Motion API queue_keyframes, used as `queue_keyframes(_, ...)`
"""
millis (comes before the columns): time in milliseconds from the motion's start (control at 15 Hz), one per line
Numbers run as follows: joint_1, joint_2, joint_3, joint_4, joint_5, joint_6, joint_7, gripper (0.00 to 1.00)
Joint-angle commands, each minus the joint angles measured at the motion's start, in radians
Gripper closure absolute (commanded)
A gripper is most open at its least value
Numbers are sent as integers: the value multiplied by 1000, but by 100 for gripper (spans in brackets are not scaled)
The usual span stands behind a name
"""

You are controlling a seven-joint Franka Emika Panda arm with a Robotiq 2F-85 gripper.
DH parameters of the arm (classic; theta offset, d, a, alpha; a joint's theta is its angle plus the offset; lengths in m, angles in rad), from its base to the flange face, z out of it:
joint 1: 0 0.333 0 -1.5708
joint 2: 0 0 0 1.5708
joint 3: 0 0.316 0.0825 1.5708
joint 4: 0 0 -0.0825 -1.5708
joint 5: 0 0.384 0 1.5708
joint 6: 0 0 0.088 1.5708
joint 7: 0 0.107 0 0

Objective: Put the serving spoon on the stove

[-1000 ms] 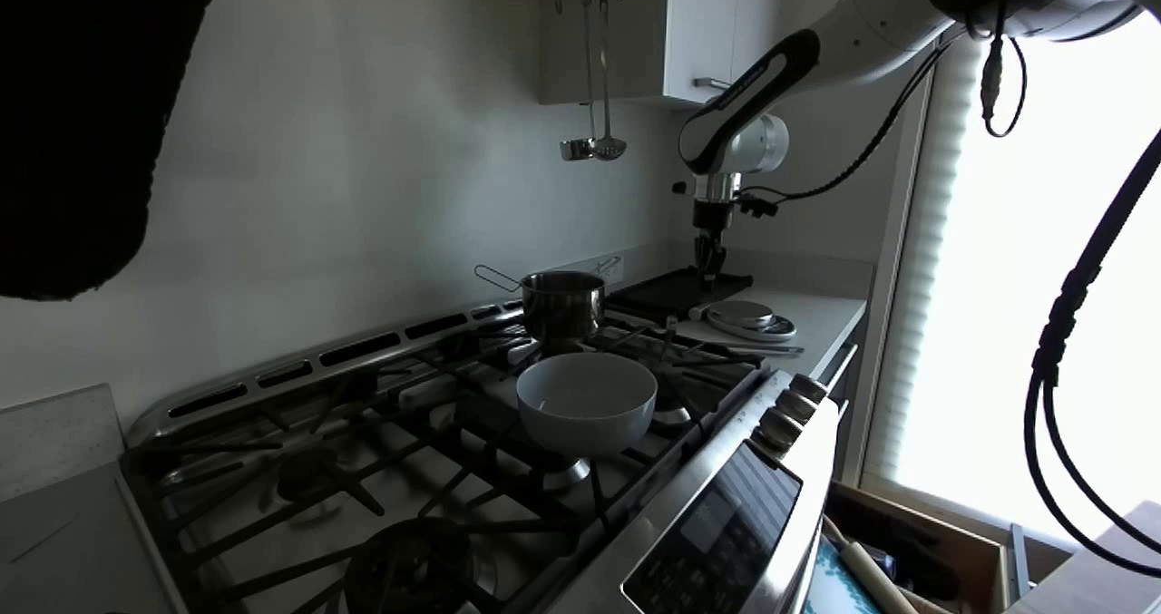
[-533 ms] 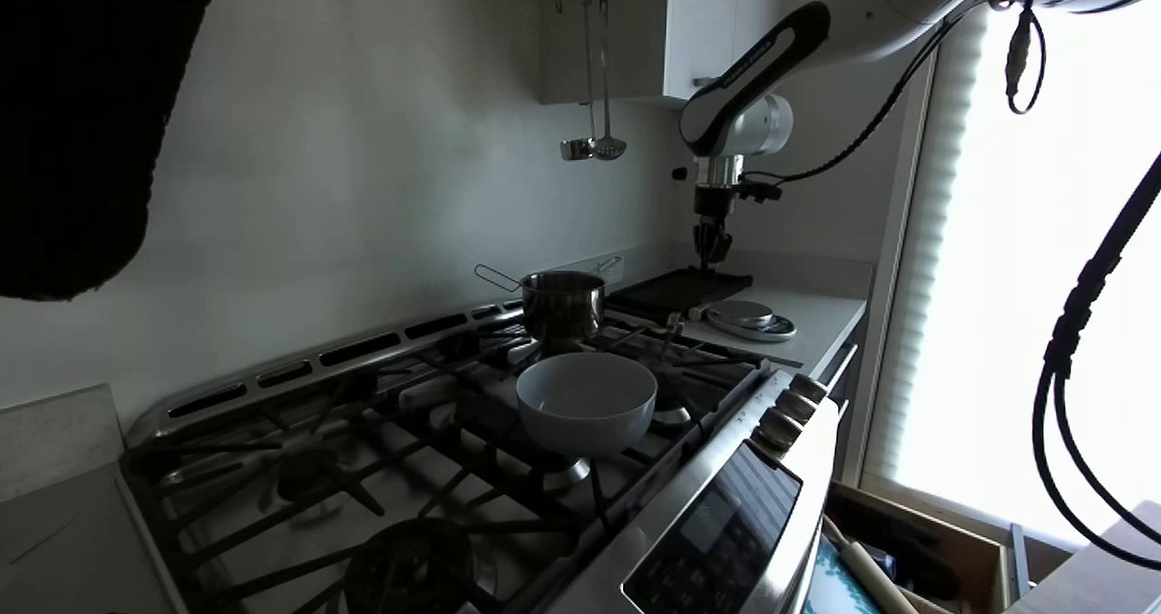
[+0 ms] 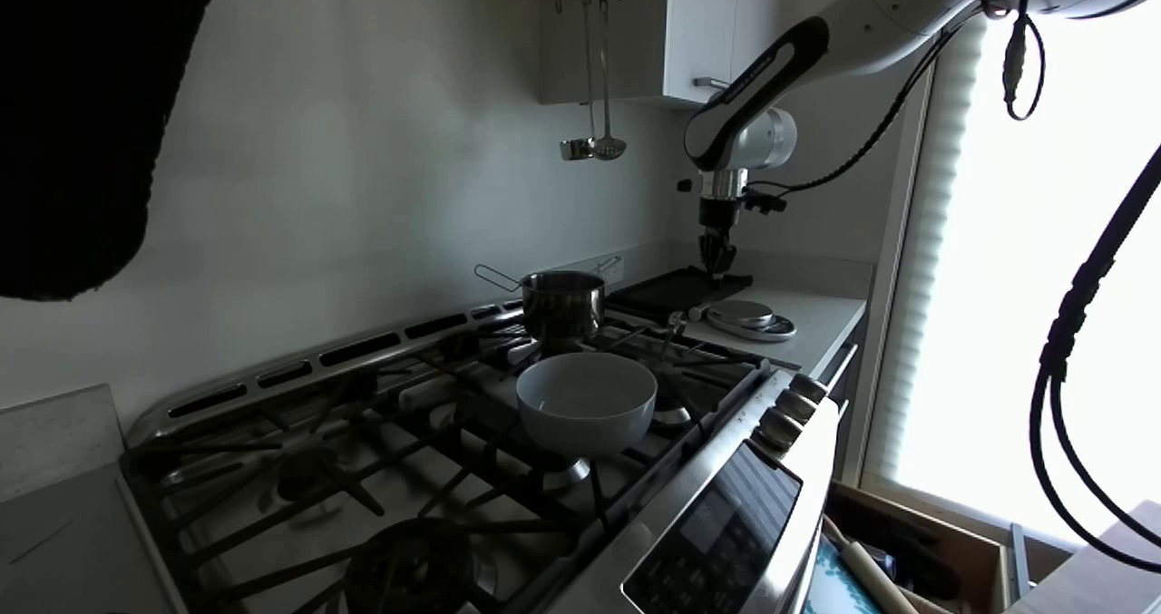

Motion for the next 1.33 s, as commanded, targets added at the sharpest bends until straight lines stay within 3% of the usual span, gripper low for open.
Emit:
queue_keyframes(0, 9, 41, -24, 12, 10, 48, 107, 55)
queue_keyframes(467, -24, 158, 18, 162, 187, -24, 366, 3)
queue_keyframes(733, -43, 182, 35, 201, 265, -27, 506, 0)
queue_keyframes(800, -33, 160, 26, 166, 213, 1, 455, 0)
queue_keyframes(1133, -41, 167, 37, 178, 235, -2, 500, 0)
queue_keyframes(1267, 3, 184, -20, 200, 203, 4, 681, 0)
